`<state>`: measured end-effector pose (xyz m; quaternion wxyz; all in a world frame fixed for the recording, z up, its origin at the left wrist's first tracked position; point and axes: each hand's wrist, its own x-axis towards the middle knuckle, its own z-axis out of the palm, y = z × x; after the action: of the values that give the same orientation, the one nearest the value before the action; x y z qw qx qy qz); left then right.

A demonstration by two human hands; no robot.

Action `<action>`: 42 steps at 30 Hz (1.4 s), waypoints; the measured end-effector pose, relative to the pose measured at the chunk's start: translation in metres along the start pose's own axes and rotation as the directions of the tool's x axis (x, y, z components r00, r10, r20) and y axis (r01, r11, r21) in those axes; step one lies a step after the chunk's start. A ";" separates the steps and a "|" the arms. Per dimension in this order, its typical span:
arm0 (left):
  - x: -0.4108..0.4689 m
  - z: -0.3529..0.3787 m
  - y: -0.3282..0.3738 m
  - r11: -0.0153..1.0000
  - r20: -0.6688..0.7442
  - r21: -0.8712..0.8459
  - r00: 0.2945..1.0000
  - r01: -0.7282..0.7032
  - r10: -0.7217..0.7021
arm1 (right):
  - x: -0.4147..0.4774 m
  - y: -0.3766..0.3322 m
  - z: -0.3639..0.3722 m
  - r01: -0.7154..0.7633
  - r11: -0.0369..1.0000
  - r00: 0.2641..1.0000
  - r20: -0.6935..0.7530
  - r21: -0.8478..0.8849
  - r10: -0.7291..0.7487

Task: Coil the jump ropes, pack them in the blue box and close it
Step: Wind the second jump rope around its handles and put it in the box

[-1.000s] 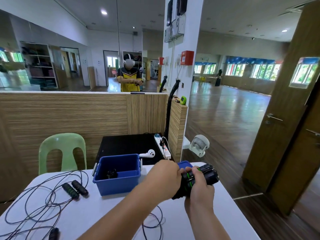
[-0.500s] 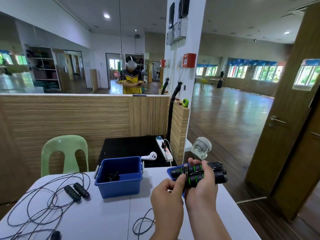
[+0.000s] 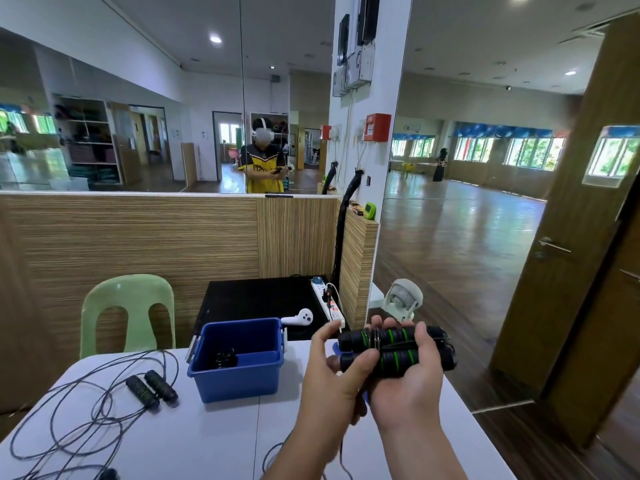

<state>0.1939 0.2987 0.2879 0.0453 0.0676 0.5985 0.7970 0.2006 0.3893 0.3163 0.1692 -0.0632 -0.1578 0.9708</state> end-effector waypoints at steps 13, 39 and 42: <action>0.010 -0.021 0.015 0.996 0.132 -0.033 0.988 -0.080 0.083 | -0.001 0.000 0.001 -0.134 0.936 0.982 0.084 -0.324 0.170; 0.012 -0.028 0.012 0.980 0.006 -0.152 0.991 -0.131 0.133 | -0.030 0.024 -0.026 0.374 -0.049 0.919 0.377 -0.926 -0.118; 0.011 -0.030 0.009 0.987 -0.018 -0.110 0.993 -0.115 0.114 | -0.028 0.026 -0.028 0.399 -0.116 0.905 0.411 -0.909 -0.106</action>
<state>0.1779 0.2692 0.2892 -0.0003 0.0948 0.5487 0.8306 0.2233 0.3639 0.2835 0.2361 -0.0347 -0.8338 0.4978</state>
